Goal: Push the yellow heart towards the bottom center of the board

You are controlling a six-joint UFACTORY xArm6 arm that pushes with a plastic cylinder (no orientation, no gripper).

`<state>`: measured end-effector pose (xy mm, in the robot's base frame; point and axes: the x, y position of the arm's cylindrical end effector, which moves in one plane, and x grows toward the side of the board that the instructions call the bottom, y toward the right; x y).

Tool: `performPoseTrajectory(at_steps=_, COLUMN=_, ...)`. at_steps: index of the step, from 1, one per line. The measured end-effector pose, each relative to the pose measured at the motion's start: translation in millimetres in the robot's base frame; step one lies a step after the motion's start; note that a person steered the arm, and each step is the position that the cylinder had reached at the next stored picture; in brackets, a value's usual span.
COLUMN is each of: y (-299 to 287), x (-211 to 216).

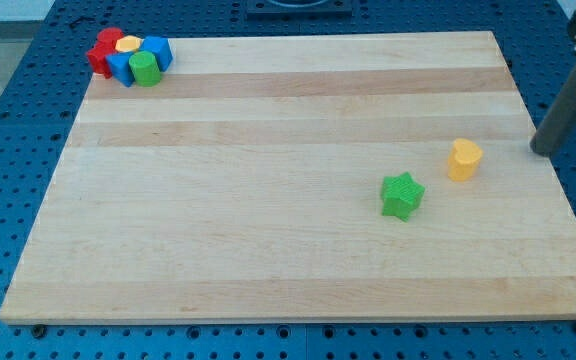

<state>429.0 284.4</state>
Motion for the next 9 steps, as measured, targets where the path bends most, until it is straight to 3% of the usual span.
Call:
performPoseTrajectory(at_steps=6, y=-230.0, x=53.1)
performPoseTrajectory(at_steps=9, y=-227.6, x=23.7)
